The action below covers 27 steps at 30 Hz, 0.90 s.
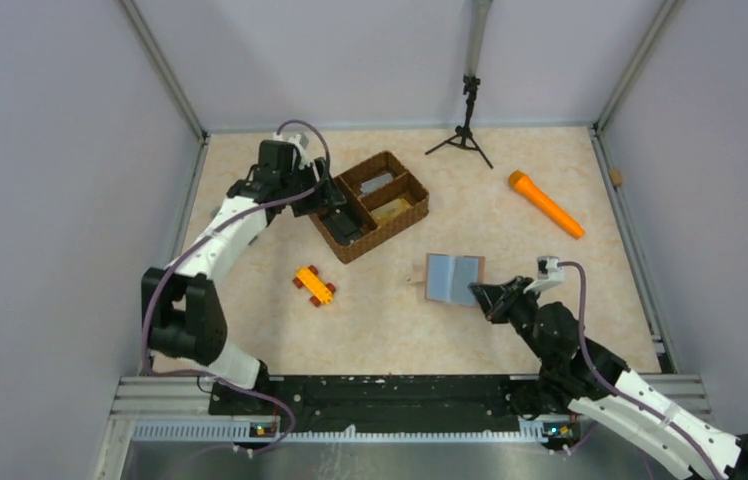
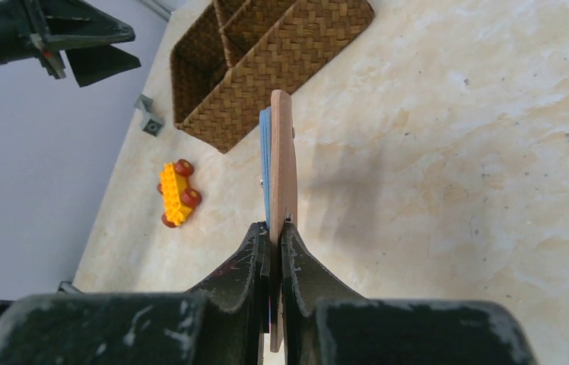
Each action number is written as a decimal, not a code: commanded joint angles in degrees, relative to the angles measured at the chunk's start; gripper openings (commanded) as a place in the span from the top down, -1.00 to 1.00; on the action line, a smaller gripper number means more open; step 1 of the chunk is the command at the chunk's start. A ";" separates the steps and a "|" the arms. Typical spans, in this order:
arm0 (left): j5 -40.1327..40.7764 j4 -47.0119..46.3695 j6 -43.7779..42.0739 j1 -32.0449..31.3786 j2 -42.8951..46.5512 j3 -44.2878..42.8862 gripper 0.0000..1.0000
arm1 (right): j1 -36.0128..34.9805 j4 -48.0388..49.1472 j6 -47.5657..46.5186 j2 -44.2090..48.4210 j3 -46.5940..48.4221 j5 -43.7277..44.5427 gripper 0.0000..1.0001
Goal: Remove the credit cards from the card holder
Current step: Place the credit card in the storage box, then place the card holder at the center of the board.
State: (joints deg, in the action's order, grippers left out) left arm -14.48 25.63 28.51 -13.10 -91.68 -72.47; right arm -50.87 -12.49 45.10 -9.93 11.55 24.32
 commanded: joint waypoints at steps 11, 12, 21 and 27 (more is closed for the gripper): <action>-28.65 -21.91 2.72 -3.45 28.77 27.37 -0.97 | -0.11 23.20 9.59 -4.86 -2.72 -8.64 1.00; -30.67 -26.25 5.02 -3.92 29.39 30.27 -0.97 | -0.15 25.07 10.44 -5.22 -3.20 -9.81 1.00; -36.18 -41.06 10.60 -9.09 28.12 37.72 -0.97 | -0.13 38.16 18.82 -7.97 -8.78 -17.69 1.00; -36.95 -42.57 12.40 -10.05 26.16 37.30 -0.97 | -0.16 40.24 19.10 -11.01 -7.89 -21.60 1.00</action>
State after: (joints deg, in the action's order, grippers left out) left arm -49.43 -12.40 39.64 -22.70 -63.72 -34.83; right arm -50.87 19.59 62.65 -19.55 2.26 6.76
